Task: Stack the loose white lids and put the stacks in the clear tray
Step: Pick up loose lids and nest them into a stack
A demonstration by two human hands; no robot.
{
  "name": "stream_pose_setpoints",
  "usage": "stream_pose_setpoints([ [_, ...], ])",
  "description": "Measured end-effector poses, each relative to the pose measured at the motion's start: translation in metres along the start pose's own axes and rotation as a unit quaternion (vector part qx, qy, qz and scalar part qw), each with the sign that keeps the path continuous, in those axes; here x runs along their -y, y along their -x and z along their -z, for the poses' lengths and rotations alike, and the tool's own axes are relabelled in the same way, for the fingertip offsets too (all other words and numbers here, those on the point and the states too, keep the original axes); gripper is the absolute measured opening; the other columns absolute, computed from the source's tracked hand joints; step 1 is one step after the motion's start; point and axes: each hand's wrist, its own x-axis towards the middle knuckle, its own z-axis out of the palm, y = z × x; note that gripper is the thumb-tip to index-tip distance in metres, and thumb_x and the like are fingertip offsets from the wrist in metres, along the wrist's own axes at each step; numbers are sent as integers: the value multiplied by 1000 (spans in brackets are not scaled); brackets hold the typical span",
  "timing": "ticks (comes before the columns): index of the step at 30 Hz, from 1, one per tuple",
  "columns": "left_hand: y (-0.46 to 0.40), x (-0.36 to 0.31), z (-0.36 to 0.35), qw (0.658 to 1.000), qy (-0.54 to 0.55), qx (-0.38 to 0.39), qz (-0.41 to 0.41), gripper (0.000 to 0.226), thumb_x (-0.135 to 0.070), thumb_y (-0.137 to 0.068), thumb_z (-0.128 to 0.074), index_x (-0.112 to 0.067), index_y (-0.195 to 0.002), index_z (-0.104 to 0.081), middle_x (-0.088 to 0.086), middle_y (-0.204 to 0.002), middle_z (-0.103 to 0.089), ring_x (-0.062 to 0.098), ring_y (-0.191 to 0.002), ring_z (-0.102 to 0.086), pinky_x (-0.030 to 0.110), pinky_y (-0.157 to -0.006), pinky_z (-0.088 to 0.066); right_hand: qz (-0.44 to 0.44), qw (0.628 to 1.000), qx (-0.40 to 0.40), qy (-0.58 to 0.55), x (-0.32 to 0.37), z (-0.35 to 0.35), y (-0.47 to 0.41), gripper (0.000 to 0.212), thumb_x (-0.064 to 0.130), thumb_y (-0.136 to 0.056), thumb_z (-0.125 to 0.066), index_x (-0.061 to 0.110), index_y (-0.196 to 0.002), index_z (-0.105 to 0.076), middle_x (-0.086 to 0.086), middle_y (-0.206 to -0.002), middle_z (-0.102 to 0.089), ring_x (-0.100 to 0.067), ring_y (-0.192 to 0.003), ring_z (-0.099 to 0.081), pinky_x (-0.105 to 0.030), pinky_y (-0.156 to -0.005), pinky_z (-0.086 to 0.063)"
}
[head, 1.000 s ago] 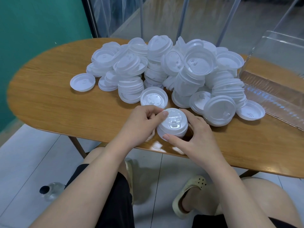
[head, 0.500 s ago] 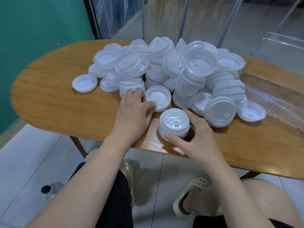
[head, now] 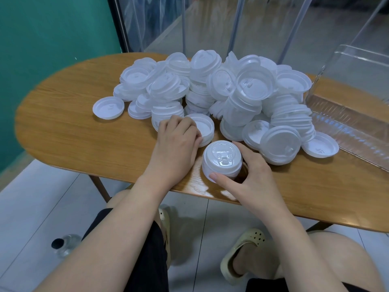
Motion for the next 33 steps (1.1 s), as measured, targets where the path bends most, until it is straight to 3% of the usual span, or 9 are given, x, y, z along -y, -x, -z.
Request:
stream_pose_setpoints([
  [8,2,3,2,999,41,3,26,10,-19,-88,-73,-13,-89,-64,0,-92,-63,25,-92,-56,35,-88,-32,-5,1000,0,-3,1,0,0,75,62,-69,-84,51,-136,-52,42,-116,-52,3,-119,-49,-40,-110,-44],
  [13,5,-6,21,966,214,-65,128,12,-22,-96,-67,-11,-97,-63,-3,-90,-65,13,-85,-58,28,-81,-45,-5,1000,4,6,-2,1,0,81,62,-69,-84,47,-141,-51,39,-121,-51,3,-122,-46,-35,-111,-41],
  [15,5,-18,33,918,326,-77,210,10,-22,-98,-68,-15,-100,-61,-3,-90,-69,11,-85,-63,24,-79,-50,-3,1000,1,6,-3,1,0,84,64,-68,-83,44,-144,-50,33,-126,-54,3,-125,-45,-36,-112,-40],
  [17,5,-24,42,825,475,-69,298,10,-15,-100,-67,-15,-106,-59,0,-91,-75,11,-88,-71,24,-81,-54,0,1000,4,8,-5,1,-1,89,68,-68,-82,41,-147,-49,28,-132,-56,1,-128,-45,-37,-113,-40],
  [19,7,-23,47,736,581,-41,345,16,-11,-101,-63,-14,-116,-58,2,-88,-77,17,-89,-72,33,-87,-57,0,1000,13,10,-7,1,-1,92,74,-67,-77,42,-148,-47,26,-136,-56,-1,-130,-46,-40,-113,-41],
  [21,10,-23,47,680,634,9,368,24,-7,-102,-60,-14,-124,-56,7,-89,-76,21,-86,-70,36,-84,-58,0,1000,16,9,-7,0,-1,93,77,-67,-74,43,-148,-46,25,-136,-57,-2,-130,-48,-42,-111,-43],
  [22,12,-23,46,670,640,38,375,25,-4,-101,-58,-13,-125,-56,9,-89,-75,21,-83,-68,33,-79,-58,3,1000,16,7,-7,0,-1,91,76,-67,-74,44,-147,-47,25,-135,-58,-2,-128,-48,-43,-110,-44],
  [30,5,-31,32,746,542,144,360,17,-18,-103,-60,-14,-120,-60,-2,-62,-47,9,-55,-45,25,-57,-37,3,1000,7,-20,-5,2,2,83,71,-62,-81,56,-136,-50,42,-124,-55,4,-125,-50,-39,-108,-46],
  [33,6,-29,33,773,522,153,328,19,-20,-104,-59,-14,-122,-61,-7,-60,-43,10,-59,-42,21,-58,-38,-5,999,13,-37,-6,1,-1,97,72,-60,-84,48,-146,-45,30,-135,-57,-2,-130,-52,-42,-109,-47],
])
